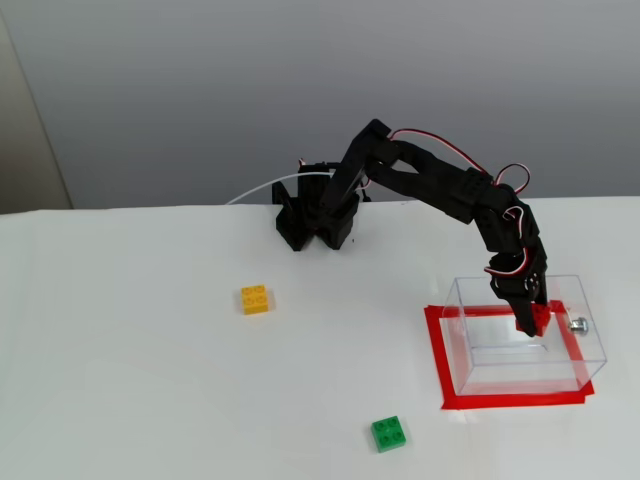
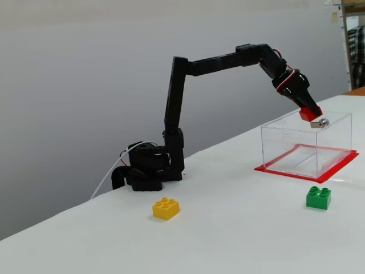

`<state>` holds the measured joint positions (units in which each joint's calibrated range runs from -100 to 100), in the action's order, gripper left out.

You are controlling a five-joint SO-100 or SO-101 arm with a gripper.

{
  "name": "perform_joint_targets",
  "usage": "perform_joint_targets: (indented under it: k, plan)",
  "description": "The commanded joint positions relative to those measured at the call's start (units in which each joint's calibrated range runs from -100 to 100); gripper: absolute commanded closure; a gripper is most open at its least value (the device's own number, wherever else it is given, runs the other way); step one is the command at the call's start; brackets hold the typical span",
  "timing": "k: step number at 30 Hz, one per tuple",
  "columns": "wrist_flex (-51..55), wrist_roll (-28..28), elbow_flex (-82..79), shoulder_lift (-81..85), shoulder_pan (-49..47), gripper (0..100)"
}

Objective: Pick the red lego brick and place it into the transparent box

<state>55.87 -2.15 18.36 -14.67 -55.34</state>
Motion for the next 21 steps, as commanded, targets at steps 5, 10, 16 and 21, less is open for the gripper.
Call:
perform_joint_targets:
  k: [5,10,16,21]
  plan:
    - [-1.47,-0.2,2.17,0.04,-1.92,91]
    - [-1.39,-0.2,2.17,0.46,-2.14,81]
    - [-1.39,-0.25,2.26,1.05,-1.7,67]
    - [-0.52,-0.25,4.88,1.14,-1.4,69]
